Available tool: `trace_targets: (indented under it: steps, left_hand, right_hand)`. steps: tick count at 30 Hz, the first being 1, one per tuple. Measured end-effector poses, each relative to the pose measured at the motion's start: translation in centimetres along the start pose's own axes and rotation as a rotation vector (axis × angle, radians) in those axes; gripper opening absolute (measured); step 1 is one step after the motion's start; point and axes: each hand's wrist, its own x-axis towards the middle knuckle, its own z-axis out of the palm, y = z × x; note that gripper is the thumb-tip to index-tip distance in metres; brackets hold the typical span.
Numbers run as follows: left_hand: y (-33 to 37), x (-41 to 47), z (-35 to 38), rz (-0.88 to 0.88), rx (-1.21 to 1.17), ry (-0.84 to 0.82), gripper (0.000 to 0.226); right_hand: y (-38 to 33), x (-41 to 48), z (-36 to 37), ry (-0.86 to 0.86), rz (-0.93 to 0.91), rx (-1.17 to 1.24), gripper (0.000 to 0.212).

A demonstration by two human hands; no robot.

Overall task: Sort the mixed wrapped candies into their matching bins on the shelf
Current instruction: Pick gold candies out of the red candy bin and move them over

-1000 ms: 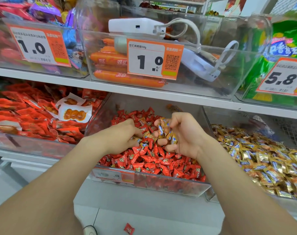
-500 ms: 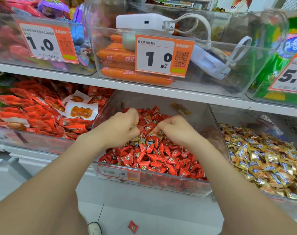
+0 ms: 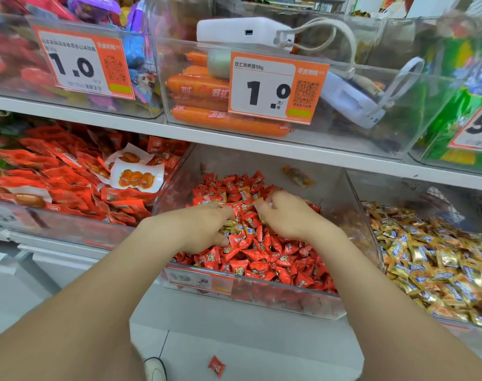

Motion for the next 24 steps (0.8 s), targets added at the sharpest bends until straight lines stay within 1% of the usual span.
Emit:
trace_targets:
  steps: [2, 5, 6, 7, 10, 11, 13, 17, 18, 20, 21, 22, 24]
  left_hand:
    - [0.1, 0.1, 0.0, 0.006, 0.004, -0.018, 0.042]
    - [-0.1, 0.2, 0.2, 0.015, 0.011, 0.024, 0.014]
    - [-0.2, 0.2, 0.3, 0.018, 0.013, 0.044, 0.009]
    - [-0.1, 0.2, 0.2, 0.026, 0.012, 0.058, 0.008]
    - [0.0, 0.0, -0.1, 0.038, 0.012, 0.079, 0.013]
    - [0.0, 0.0, -0.1, 0.042, 0.011, 0.088, 0.015]
    - [0.0, -0.1, -0.3, 0.04, -0.004, 0.111, 0.018]
    - [0.0, 0.2, -0.1, -0.007, -0.029, 0.16, 0.027]
    - [0.0, 0.3, -0.1, -0.013, -0.018, 0.172, 0.029]
    - [-0.2, 0.4, 0.0, -0.015, -0.007, 0.211, 0.039]
    - [-0.3, 0.4, 0.0, -0.014, -0.013, 0.229, 0.041]
    - [-0.3, 0.4, 0.0, -0.008, -0.021, 0.245, 0.04]
    - [-0.3, 0.5, 0.1, 0.029, -0.063, 0.252, 0.028]
  right_hand:
    - [-0.3, -0.3, -0.5, 0.045, -0.02, 0.012, 0.037]
    - [-0.2, -0.7, -0.7, 0.088, -0.074, 0.068, 0.017]
    - [-0.2, -0.8, -0.6, 0.107, -0.101, 0.093, 0.01]
    - [-0.1, -1.0, -0.5, 0.125, -0.131, 0.115, 0.008]
    - [-0.1, -1.3, -0.4, 0.116, -0.157, 0.129, 0.018]
    - [-0.2, -1.4, -0.4, 0.11, -0.153, 0.1, 0.023]
    - [-0.1, -1.4, -0.1, 0.086, -0.154, -0.005, 0.024]
    - [0.2, -1.5, 0.4, -0.065, -0.18, -0.201, 0.024]
    - [0.3, -1.5, 0.3, -0.122, -0.172, -0.237, 0.029]
    - [0.4, -1.4, 0.2, -0.236, -0.156, -0.275, 0.046]
    - [0.2, -1.4, 0.1, -0.272, -0.16, -0.273, 0.051]
    - [0.1, -1.2, 0.2, -0.296, -0.165, -0.276, 0.052]
    - [-0.1, -1.0, 0.3, -0.295, -0.18, -0.267, 0.044]
